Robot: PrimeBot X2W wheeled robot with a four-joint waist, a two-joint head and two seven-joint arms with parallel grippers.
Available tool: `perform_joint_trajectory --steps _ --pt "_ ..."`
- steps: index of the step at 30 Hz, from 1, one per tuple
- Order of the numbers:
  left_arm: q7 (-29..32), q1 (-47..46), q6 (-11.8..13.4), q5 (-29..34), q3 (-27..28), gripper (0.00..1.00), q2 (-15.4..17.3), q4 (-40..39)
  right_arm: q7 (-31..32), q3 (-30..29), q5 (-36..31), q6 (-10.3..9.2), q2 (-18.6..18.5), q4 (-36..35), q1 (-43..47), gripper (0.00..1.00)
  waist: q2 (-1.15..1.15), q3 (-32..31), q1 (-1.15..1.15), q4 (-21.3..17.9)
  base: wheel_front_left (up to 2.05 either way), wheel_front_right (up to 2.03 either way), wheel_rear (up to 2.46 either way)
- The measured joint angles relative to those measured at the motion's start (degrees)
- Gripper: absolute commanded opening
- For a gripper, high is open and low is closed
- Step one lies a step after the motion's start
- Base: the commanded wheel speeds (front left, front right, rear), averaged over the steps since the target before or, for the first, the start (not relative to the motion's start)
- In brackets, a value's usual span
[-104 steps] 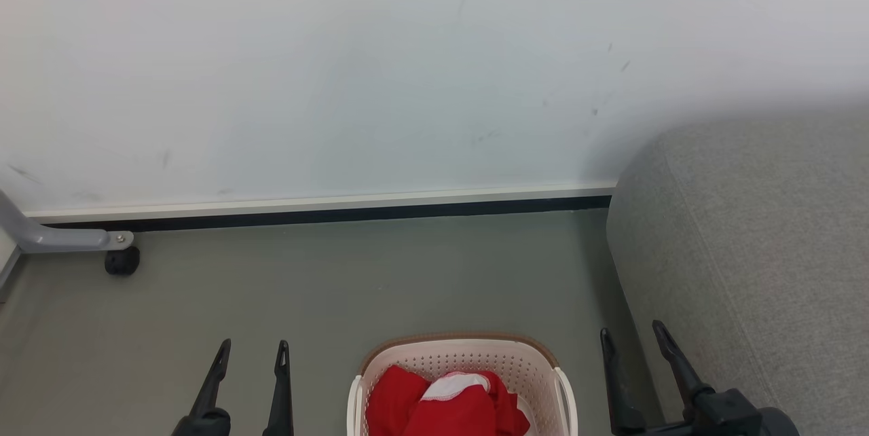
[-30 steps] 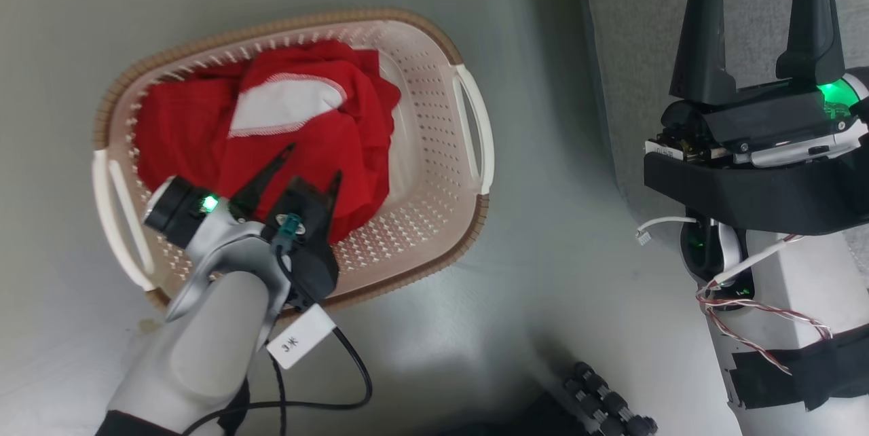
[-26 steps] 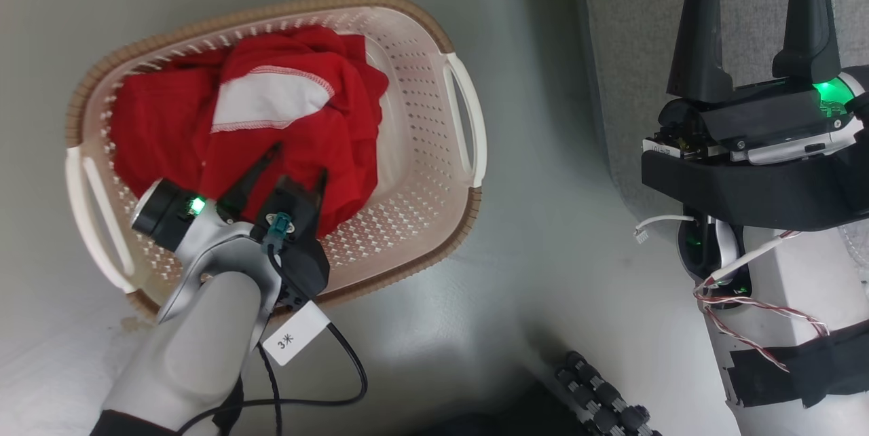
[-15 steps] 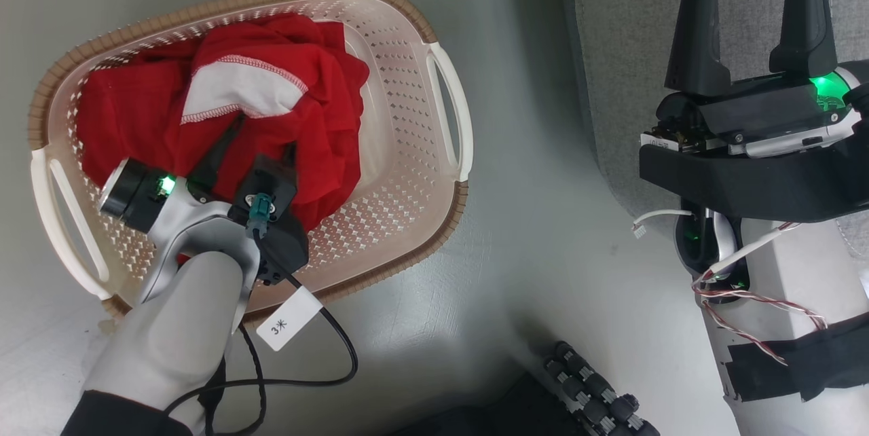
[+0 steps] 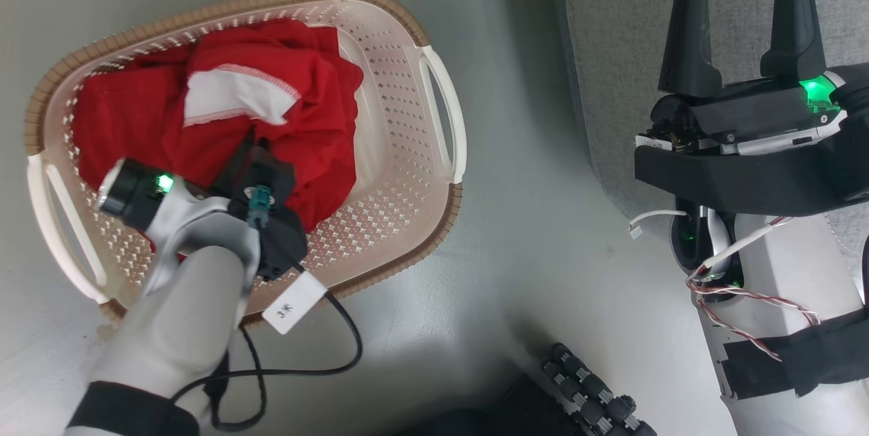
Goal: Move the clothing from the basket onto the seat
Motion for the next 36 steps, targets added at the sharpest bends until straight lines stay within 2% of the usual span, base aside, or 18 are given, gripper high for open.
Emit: perform_joint_trajectory --steps 3,11,14,18,27,36 --pt "-0.8 -0.1 0.0 -0.5 0.1 0.00 -1.5 0.7 0.0 -0.2 0.0 0.00 0.0 0.9 0.0 1.00 0.00 -0.9 0.00 0.4 0.00 0.00 0.00" --pt "-3.1 0.0 -0.2 -2.7 0.3 0.00 -3.3 0.7 0.0 -0.4 0.0 0.00 0.0 3.2 0.0 1.00 0.00 -3.5 0.00 1.8 0.00 0.00 0.00" --pt "-3.9 0.0 -1.5 -3.5 0.1 0.00 -4.1 0.3 0.0 -0.6 -0.1 0.00 0.0 4.4 0.2 1.00 0.00 -4.9 0.00 2.6 0.00 0.00 0.00" --pt "-4.7 0.6 -4.4 -5.2 -0.6 0.00 -5.2 -1.4 0.0 -1.1 -0.3 0.42 -0.1 7.4 1.3 1.00 0.00 -7.8 0.00 4.3 0.00 0.00 0.00" --pt "-5.1 1.5 -9.7 -8.7 -2.5 0.00 -5.7 -6.0 0.0 -1.5 -1.1 1.58 -1.6 12.1 4.3 1.00 0.00 -14.2 -0.01 8.1 0.00 0.00 0.00" --pt "-5.1 1.5 -11.7 -11.2 -4.2 0.00 -5.9 -11.1 0.0 -1.4 -1.2 2.87 -2.4 15.5 7.3 1.00 0.00 -21.5 -0.01 12.3 0.00 0.00 0.00"
